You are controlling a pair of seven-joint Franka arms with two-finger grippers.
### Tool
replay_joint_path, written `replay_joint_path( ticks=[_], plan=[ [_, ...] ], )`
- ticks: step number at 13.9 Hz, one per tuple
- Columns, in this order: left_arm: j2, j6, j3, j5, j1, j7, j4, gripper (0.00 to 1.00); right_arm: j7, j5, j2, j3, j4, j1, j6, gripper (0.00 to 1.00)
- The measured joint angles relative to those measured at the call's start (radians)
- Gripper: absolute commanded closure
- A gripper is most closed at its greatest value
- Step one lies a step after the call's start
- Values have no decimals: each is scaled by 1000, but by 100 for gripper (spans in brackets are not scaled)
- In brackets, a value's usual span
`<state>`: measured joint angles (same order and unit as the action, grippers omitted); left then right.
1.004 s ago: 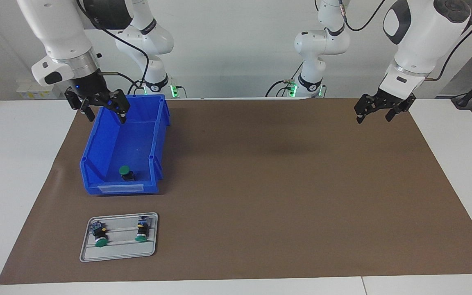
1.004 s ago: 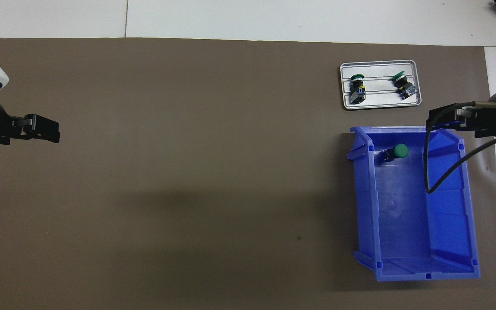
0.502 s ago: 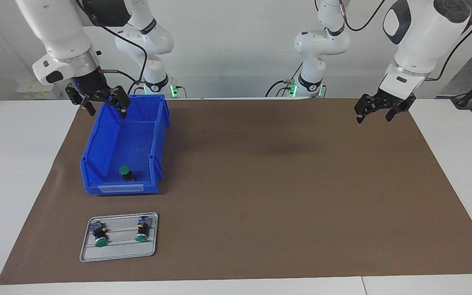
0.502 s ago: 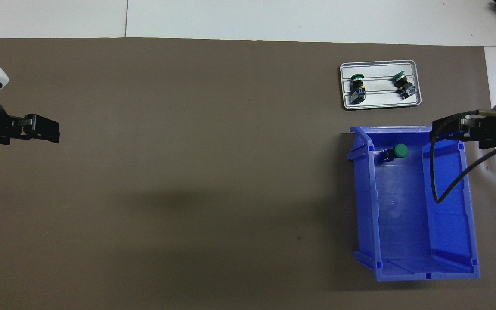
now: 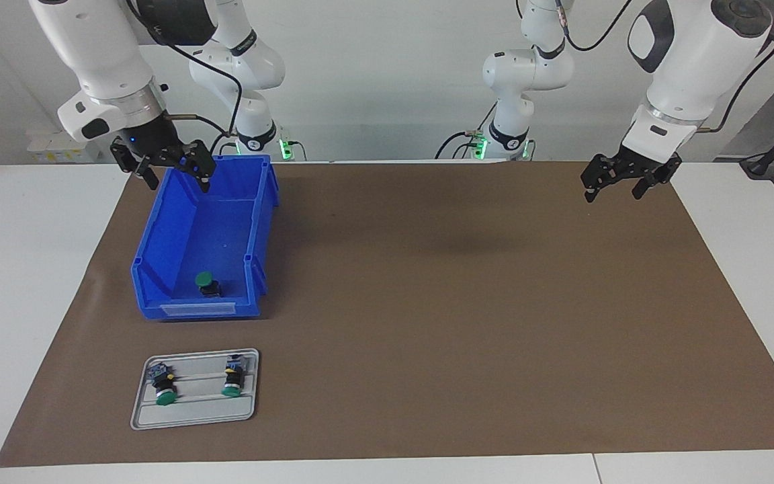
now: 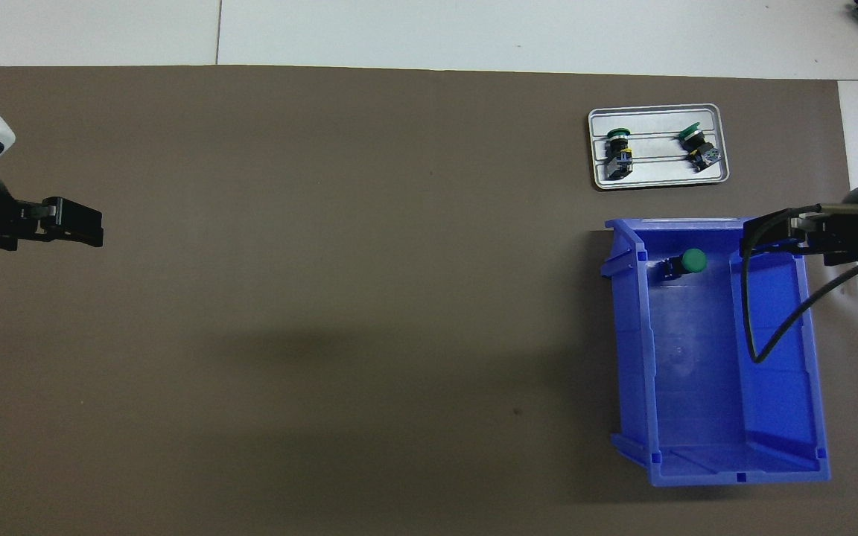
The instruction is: Place and press button with both arms
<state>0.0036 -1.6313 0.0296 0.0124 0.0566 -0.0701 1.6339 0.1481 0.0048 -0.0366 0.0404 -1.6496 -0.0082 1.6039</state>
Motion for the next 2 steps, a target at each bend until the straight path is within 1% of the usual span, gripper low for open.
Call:
replay_joint_path(
  ticks=[2],
  plan=[
    [0, 0, 0, 0, 0, 0, 0, 0, 0, 0, -4, 0, -4, 0, 0, 0]
  ],
)
